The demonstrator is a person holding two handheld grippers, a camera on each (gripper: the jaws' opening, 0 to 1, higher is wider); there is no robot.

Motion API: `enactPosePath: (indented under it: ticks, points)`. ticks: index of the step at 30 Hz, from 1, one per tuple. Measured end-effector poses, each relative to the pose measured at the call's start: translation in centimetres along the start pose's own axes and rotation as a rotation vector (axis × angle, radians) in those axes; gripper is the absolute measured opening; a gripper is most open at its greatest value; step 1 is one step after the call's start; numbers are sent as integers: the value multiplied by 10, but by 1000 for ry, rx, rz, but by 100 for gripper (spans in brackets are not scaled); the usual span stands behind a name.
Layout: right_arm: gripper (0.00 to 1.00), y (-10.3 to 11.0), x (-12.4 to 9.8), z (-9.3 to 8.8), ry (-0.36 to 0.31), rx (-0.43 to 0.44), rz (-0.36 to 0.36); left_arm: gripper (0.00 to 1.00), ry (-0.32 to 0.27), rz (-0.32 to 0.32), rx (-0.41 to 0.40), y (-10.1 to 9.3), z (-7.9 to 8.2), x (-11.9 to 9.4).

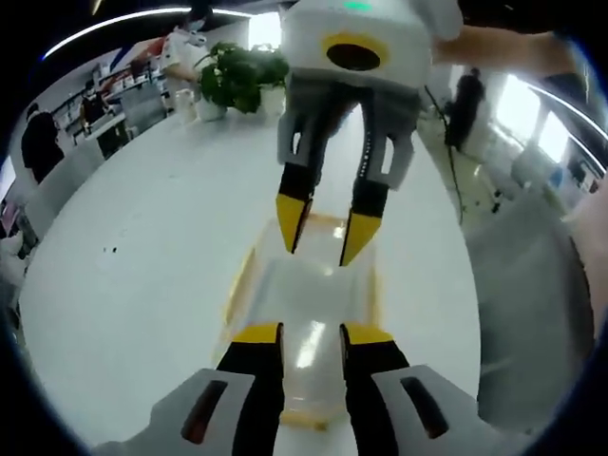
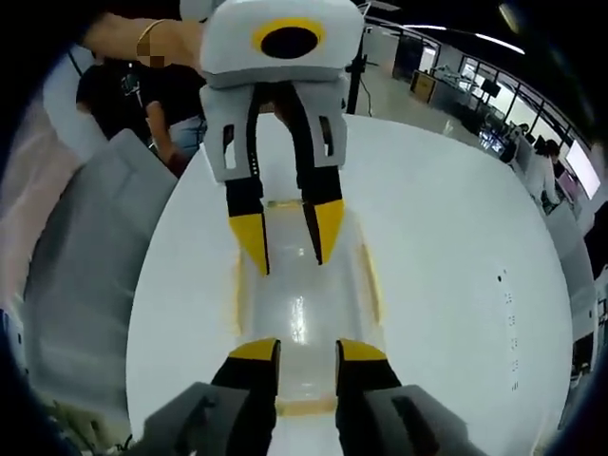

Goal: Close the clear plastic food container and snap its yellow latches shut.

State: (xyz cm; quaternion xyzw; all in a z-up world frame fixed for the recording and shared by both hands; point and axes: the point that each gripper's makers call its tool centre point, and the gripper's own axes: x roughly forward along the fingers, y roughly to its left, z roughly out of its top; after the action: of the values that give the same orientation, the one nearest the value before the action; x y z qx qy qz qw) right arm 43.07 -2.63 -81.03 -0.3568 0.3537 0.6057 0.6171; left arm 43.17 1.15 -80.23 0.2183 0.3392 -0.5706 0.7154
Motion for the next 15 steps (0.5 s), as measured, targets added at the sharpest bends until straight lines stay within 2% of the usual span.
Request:
enactPosePath:
  ticks: [7,11,15]
  points:
    - [24,-1,3,5,-3,-6,-3,29,-3,-22,12,-6,1,1]
    - [32,-7,5,8,12,-20,-22,34,-11,-42,-2,-10,2,1]
    - [33,-7,8,12,-12,2,-8,38,-15,-54,8,-15,1,1]
